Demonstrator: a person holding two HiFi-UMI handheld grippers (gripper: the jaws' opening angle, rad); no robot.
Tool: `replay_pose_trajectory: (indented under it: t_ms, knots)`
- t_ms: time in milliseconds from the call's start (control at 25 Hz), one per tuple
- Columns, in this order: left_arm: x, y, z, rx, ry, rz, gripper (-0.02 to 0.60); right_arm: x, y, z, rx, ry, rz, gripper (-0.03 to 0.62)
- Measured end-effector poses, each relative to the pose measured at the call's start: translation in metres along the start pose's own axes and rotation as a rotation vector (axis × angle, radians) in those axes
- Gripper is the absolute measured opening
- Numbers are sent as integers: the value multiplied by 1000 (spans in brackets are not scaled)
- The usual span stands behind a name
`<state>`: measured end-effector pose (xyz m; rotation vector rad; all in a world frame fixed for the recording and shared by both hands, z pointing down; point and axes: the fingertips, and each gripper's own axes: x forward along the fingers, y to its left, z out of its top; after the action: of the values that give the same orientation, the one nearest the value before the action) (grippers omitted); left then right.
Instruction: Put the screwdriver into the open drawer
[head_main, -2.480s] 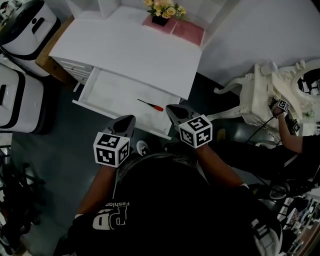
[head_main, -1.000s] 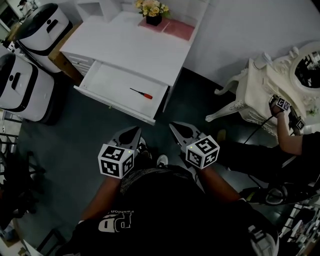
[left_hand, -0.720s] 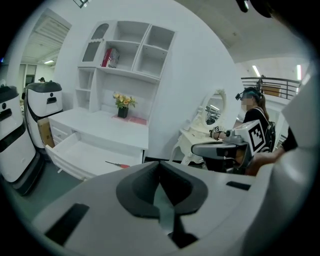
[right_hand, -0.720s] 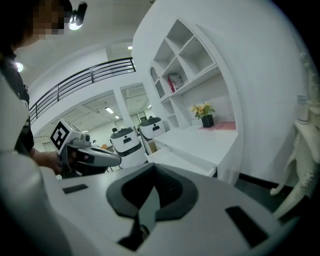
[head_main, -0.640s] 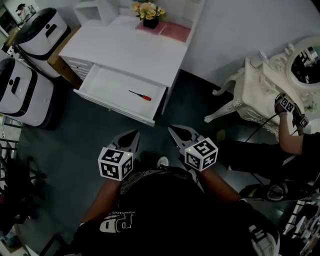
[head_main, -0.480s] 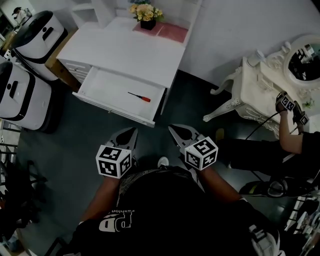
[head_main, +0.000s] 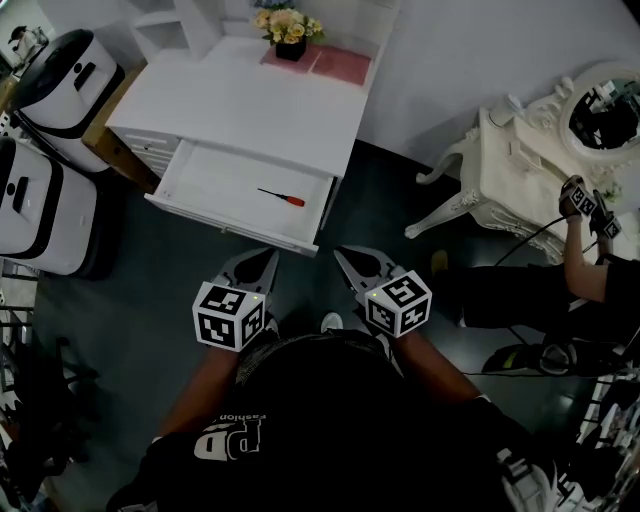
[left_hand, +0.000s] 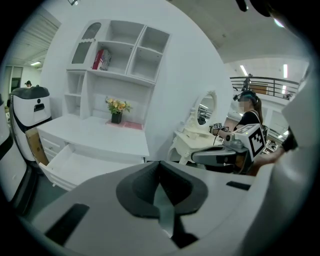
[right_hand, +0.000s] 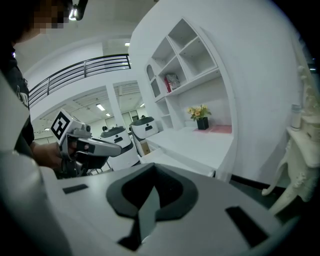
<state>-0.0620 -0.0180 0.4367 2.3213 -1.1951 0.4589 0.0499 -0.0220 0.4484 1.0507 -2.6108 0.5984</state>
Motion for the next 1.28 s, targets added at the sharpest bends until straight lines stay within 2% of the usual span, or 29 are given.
replay_pose_trajectory:
  t_ms: [520,1280]
  knots:
    - [-8,18,-4,15,21,-40,15,14,15,-1,22,0,-45,8]
    - [-6,25,1,19,23,-50,15,21,13,2,25,2,-60,8]
